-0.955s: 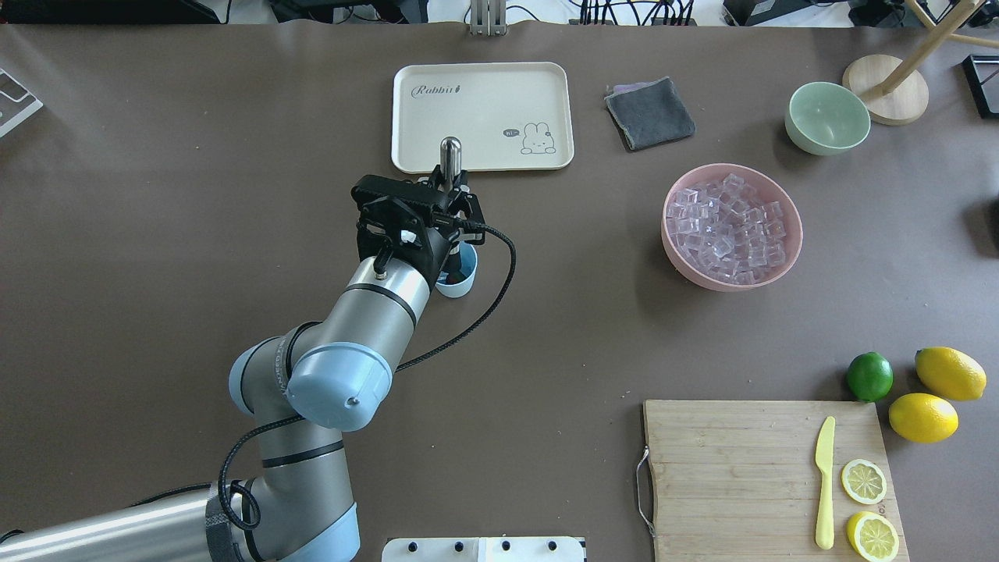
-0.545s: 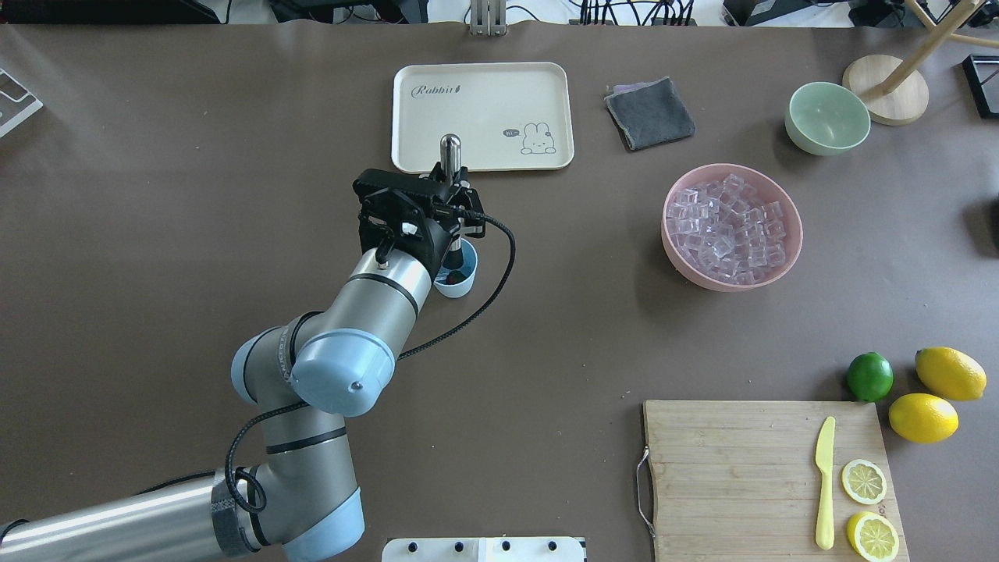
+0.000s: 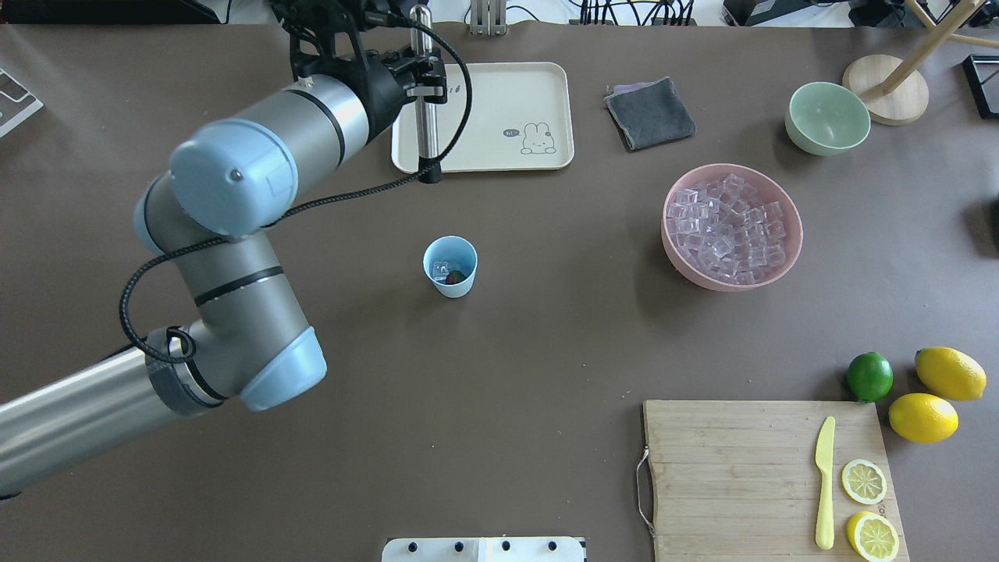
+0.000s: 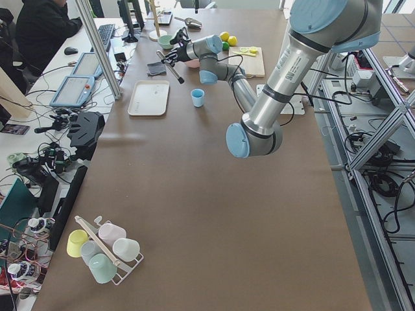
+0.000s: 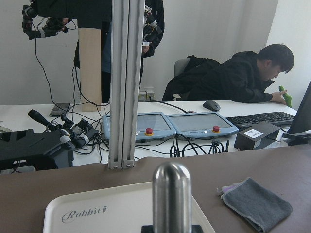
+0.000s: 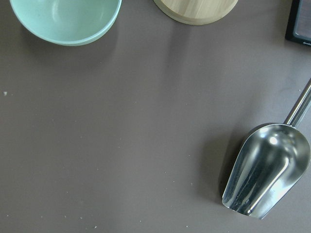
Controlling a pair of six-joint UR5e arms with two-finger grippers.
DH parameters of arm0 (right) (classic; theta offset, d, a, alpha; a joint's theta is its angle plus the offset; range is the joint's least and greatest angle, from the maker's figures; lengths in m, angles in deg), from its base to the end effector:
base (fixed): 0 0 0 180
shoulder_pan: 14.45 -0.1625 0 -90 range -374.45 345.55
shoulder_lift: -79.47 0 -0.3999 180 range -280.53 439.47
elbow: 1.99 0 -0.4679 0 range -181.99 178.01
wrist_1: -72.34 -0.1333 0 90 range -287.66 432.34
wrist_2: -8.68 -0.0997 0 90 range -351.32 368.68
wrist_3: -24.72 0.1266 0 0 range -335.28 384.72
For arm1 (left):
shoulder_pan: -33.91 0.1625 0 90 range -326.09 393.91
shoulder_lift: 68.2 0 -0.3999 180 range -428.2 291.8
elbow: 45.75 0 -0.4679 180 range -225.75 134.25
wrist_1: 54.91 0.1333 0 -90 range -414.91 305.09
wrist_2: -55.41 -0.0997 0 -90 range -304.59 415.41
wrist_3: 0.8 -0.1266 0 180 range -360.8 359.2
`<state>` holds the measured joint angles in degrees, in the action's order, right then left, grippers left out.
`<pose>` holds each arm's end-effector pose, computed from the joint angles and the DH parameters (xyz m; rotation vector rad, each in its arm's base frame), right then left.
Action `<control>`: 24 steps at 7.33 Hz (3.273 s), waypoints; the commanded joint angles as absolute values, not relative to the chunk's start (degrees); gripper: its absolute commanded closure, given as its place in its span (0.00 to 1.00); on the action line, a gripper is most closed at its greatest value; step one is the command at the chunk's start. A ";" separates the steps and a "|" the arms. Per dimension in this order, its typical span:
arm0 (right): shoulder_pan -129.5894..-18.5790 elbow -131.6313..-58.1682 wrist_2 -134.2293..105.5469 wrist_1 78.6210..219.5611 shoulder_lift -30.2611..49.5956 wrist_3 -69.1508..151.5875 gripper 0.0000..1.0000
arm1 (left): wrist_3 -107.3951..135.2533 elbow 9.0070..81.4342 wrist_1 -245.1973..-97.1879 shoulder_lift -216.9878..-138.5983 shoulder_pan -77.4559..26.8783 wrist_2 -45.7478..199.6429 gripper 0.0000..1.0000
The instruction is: Mash ice and strawberries in cup
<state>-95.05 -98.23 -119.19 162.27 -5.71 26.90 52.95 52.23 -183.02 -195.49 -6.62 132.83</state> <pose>-0.0448 -0.6108 0.5500 0.1199 -0.6753 -0.1852 0.4319 -0.5809 0.0635 1.0416 1.0256 -0.2206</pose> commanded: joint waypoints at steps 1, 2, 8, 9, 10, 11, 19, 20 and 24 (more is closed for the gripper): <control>-95.14 -98.06 -119.55 162.26 -4.64 26.83 0.01 | 56.83 51.90 -178.85 -191.02 -21.31 159.25 1.00; -95.22 -97.97 -119.38 162.26 -4.55 26.65 0.01 | 56.85 49.46 -177.80 -188.81 -27.03 170.79 1.00; -99.27 -98.05 -125.88 161.38 -4.20 27.88 0.01 | 29.80 38.29 -172.77 -165.34 -39.91 189.89 1.00; -99.27 -97.97 -125.79 159.99 -4.11 27.88 0.01 | 26.83 34.62 -173.38 -164.01 -39.92 189.89 1.00; -99.18 -97.80 -125.10 157.45 -4.02 27.45 0.01 | 26.80 31.80 -173.39 -164.43 -39.92 189.80 1.00; -98.40 -97.79 -123.26 154.99 -4.02 27.79 0.01 | 26.97 30.12 -173.13 -165.66 -39.40 189.54 1.00; -97.69 -100.77 -118.23 162.05 -4.37 27.88 0.01 | 27.85 35.73 -169.72 -169.08 -46.48 189.97 0.02; -97.60 -100.52 -118.41 162.25 -4.81 27.79 0.01 | 27.85 35.38 -169.61 -168.40 -46.95 190.15 0.02; -97.25 -99.90 -119.72 162.34 -5.86 27.79 0.01 | 27.50 49.05 -161.17 -167.70 -58.64 203.09 0.02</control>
<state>-97.29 -99.88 -119.13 162.34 -5.24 27.79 27.77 43.83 -163.28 -168.04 -56.71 202.12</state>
